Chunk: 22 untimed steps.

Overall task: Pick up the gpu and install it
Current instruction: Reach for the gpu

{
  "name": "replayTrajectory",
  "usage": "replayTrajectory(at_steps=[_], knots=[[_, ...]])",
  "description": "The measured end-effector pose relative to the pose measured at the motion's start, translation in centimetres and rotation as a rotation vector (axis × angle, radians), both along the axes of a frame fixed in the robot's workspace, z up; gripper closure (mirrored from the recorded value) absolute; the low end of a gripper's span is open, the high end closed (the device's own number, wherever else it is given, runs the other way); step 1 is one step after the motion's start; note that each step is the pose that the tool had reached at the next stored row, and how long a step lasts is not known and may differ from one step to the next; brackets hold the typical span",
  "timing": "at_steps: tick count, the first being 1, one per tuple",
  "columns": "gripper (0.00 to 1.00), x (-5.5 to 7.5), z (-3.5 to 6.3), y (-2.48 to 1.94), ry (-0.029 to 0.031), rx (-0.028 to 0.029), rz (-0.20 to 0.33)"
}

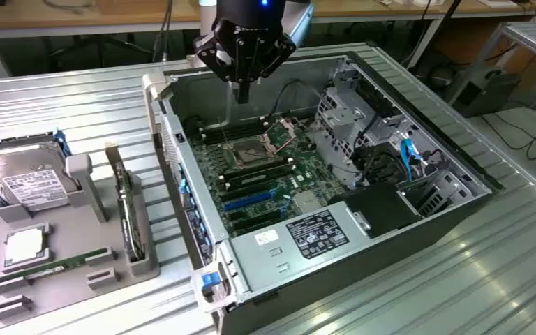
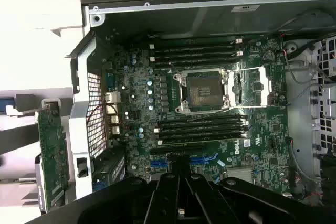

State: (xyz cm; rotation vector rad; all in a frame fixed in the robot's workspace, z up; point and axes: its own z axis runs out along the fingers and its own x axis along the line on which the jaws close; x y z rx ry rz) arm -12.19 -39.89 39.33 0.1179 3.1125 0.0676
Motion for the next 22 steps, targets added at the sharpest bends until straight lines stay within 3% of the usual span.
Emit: replayTrajectory(at_steps=[10,15,22], knots=[[0.89,-0.2,0.00,-0.13,0.0000,-0.0001,0.000],[0.89,-1.9,-0.01,-0.94,0.0000,0.0000,0.000],[0.89,-5.4,-0.01,-1.96,0.0000,-0.0001,0.000]])
